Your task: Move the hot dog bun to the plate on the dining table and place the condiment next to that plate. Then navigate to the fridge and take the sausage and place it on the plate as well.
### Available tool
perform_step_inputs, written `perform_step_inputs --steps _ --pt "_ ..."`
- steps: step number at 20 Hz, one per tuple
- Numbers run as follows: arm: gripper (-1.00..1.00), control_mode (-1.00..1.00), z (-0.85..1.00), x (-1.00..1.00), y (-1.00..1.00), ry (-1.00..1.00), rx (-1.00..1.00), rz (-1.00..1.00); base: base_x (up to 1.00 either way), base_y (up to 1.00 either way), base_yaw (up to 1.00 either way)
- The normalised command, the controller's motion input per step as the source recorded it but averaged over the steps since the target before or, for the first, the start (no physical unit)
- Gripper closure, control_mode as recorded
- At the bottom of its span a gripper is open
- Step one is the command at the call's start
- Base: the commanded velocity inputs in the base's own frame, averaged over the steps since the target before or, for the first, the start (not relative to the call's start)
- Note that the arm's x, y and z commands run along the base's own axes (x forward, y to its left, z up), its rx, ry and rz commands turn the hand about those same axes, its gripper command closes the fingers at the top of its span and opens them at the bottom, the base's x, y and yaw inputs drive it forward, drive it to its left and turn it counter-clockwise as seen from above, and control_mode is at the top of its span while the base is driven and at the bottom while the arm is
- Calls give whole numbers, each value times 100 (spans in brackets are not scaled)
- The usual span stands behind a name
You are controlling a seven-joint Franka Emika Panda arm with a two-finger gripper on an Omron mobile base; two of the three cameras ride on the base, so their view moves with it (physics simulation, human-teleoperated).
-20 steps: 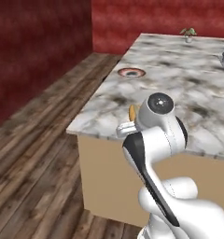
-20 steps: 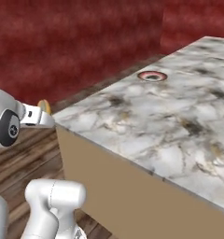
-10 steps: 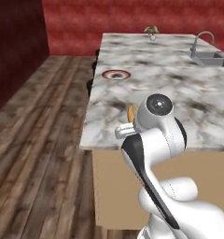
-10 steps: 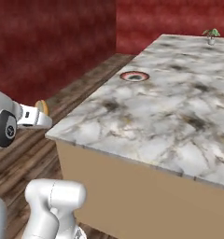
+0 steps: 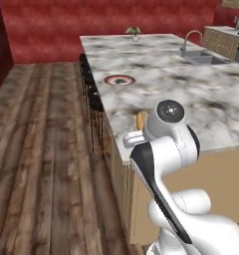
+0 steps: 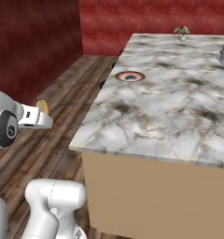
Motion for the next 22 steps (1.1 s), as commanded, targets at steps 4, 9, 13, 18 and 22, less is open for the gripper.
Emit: perform_step_inputs --steps 4,9,13,18,22 --pt "100 100 0 0 0 0 0 0 26 95 -42" --pt "100 100 0 0 0 0 0 0 35 99 -43" --pt "100 100 0 0 0 0 0 0 49 100 -42" --pt "100 100 0 0 0 0 0 0 55 95 -38" --pt "100 100 0 0 0 0 0 0 56 90 -37"
